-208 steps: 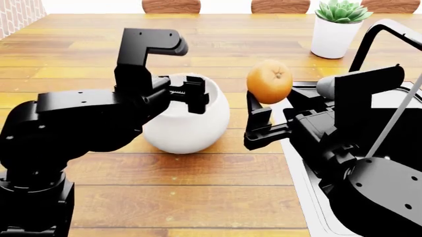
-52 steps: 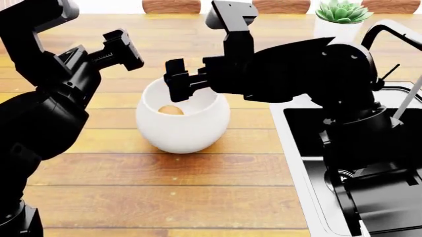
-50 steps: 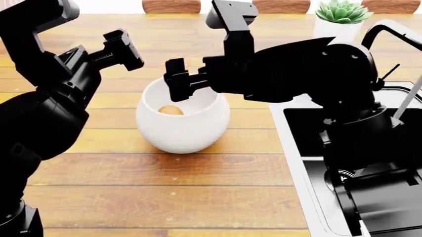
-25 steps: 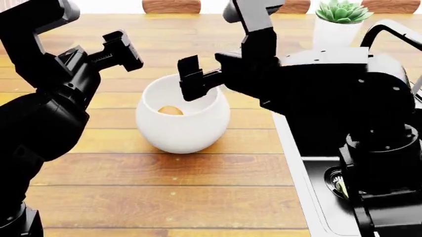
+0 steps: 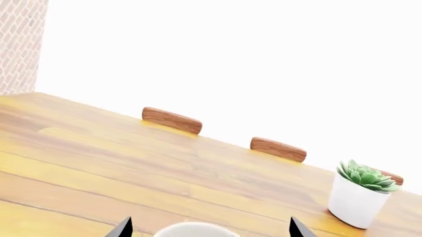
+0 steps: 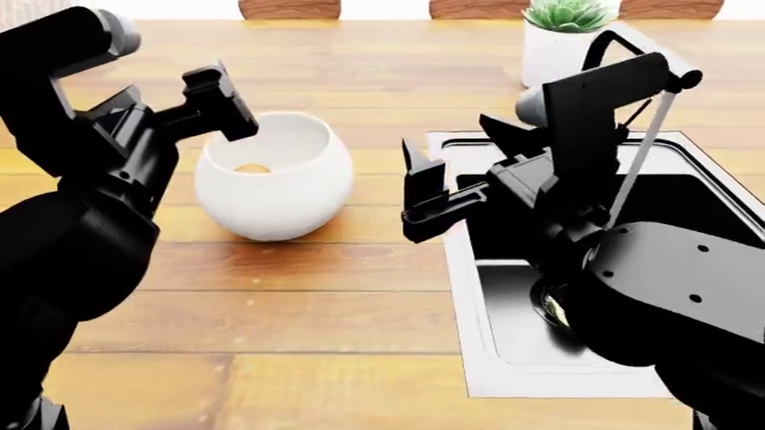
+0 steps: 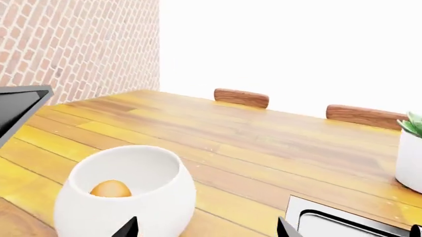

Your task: Pick the eggplants and oranges from the sink and place them in one bowl. Place the avocado in the other bowl. Then turn off the sink faucet.

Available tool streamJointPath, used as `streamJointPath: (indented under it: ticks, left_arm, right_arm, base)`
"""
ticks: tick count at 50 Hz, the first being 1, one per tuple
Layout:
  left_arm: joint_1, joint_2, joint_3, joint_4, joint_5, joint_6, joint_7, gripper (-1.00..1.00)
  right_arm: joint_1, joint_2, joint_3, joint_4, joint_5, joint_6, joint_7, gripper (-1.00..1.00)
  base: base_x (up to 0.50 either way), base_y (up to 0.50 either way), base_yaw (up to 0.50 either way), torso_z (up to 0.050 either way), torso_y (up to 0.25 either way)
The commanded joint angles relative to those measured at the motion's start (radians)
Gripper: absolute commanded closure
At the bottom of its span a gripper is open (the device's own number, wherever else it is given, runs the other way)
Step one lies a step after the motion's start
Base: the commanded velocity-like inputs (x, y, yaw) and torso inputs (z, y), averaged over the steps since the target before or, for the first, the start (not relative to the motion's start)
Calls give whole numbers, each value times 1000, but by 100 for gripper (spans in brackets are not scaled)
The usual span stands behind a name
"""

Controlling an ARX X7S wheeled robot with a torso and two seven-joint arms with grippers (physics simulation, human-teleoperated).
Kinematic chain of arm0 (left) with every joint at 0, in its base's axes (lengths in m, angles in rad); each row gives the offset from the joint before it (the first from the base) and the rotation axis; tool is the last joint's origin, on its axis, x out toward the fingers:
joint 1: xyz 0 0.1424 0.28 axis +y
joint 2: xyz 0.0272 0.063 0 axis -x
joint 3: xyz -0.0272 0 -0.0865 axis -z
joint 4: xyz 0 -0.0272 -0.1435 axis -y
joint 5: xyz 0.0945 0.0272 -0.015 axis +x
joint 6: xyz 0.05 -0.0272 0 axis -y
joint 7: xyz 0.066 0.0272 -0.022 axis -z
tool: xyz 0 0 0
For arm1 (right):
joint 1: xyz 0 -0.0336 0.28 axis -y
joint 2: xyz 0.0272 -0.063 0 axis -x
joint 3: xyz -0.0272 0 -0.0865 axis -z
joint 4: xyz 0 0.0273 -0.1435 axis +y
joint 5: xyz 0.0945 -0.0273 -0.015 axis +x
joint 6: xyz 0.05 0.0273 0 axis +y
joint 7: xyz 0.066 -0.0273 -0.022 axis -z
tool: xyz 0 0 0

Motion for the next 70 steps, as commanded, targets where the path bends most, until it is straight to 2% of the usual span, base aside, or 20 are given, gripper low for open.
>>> streamJointPath:
  ticks: [1, 12, 24, 44, 59, 67, 70]
  left_arm:
    - [16, 4, 10, 24, 8, 12, -1, -100]
    - [20, 13, 22, 27, 6, 19, 11, -100]
    - [15, 26, 41, 27, 11, 24, 17, -100]
    - [13, 25, 30, 31, -10, 22, -9, -100]
    - [-27, 33, 40, -53, 31, 30, -25, -100]
    - [-94, 56, 90, -170, 97, 39, 8, -100]
    - [-102, 57, 94, -178, 101, 37, 8, -100]
  right_arm:
    - [-121, 59, 32, -114, -38, -74, -16, -100]
    - [-127, 67, 44, -132, -26, -80, 1, -100]
    - [-184, 96, 75, -249, -147, -178, 3, -100]
    - [-211, 95, 95, -249, -124, -210, -1, -100]
    - [-164, 129, 167, -143, -23, -191, 24, -100]
    - [-37, 127, 94, 84, -102, -134, -28, -100]
    - [18, 122, 44, 161, -97, -66, -36, -100]
  base:
    - [153, -500, 0, 0, 0]
    - [156, -500, 0, 0, 0]
    - [156, -500, 0, 0, 0]
    - [161, -500, 0, 0, 0]
    - [11, -30, 0, 0, 0]
    - [0, 0, 0, 0, 0]
    - [0, 0, 0, 0, 0]
